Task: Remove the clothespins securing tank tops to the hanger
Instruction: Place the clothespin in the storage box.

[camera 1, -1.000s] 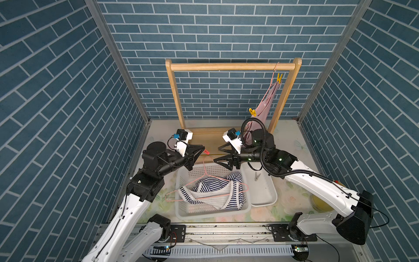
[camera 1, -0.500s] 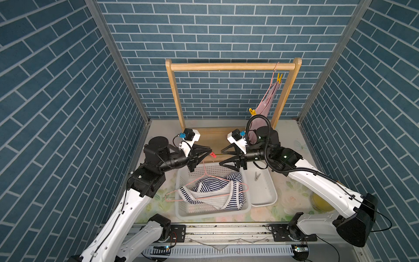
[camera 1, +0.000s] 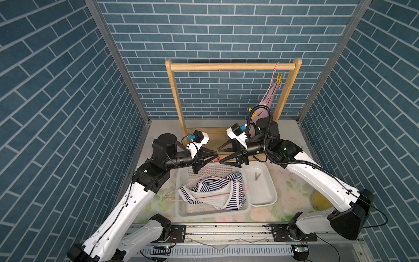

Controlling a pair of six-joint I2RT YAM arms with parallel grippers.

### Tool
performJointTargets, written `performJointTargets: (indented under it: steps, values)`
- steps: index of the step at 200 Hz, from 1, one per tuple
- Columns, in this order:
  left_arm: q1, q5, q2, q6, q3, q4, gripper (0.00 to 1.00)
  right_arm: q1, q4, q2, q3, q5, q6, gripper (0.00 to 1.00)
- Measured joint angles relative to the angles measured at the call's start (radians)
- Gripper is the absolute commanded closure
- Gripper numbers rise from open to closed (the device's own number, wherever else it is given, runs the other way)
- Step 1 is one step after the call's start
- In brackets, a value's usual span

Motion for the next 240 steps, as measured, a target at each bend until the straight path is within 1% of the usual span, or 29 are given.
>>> performJointTargets:
  steps: [28,54,94,110,127,145,153,166,175,182,187,192,198,204,212,226,240]
  values:
    - [0.0,0.002,-0.001,0.014,0.008,-0.01,0.98,-0.002,-0.025,0.011,0.0,-0.004,-0.014,0.33]
    - [0.0,0.016,-0.001,0.015,0.008,-0.009,0.98,-0.004,-0.042,0.024,0.016,-0.02,-0.024,0.38]
    - [0.0,0.049,0.0,0.013,0.014,0.003,0.98,-0.005,-0.05,0.058,0.05,-0.064,-0.024,0.42]
    - [0.0,0.06,0.004,0.012,0.026,0.011,0.97,-0.005,-0.052,0.061,0.053,-0.078,-0.024,0.46]
    - [0.0,0.068,0.008,0.011,0.036,0.018,0.97,-0.005,-0.056,0.064,0.061,-0.09,-0.029,0.53]
    - [0.0,0.075,0.014,0.005,0.038,0.029,0.97,-0.005,-0.058,0.066,0.066,-0.1,-0.031,0.55]
    - [0.0,0.079,0.018,0.002,0.038,0.032,0.97,-0.005,-0.059,0.067,0.066,-0.103,-0.031,0.59]
    - [-0.001,0.083,0.026,-0.002,0.038,0.035,0.97,-0.005,-0.062,0.068,0.066,-0.105,-0.032,0.69]
    - [-0.001,0.086,0.03,-0.006,0.038,0.036,0.96,-0.005,-0.063,0.068,0.066,-0.106,-0.04,0.78]
    - [-0.001,0.09,0.031,-0.009,0.038,0.039,0.95,-0.005,-0.065,0.068,0.066,-0.105,-0.046,0.88]
    - [-0.001,0.089,0.031,-0.01,0.038,0.039,0.93,-0.005,-0.067,0.069,0.066,-0.108,-0.042,0.92]
    - [-0.001,0.085,0.031,-0.016,0.038,0.039,0.89,-0.005,-0.067,0.069,0.066,-0.114,-0.048,0.95]
    - [0.0,0.086,0.032,-0.018,0.038,0.039,0.81,-0.005,-0.068,0.069,0.066,-0.112,-0.048,0.98]
    - [0.0,0.085,0.032,-0.021,0.038,0.039,0.7,-0.005,-0.07,0.069,0.066,-0.115,-0.048,1.0]
    - [0.0,0.082,0.032,-0.024,0.038,0.039,0.59,-0.005,-0.07,0.07,0.066,-0.121,-0.053,1.0]
    - [-0.001,0.083,0.032,-0.023,0.039,0.039,0.48,-0.005,-0.071,0.071,0.067,-0.117,-0.047,1.0]
    - [-0.004,0.085,0.029,-0.021,0.039,0.038,0.33,-0.005,-0.074,0.073,0.067,-0.11,-0.046,1.0]
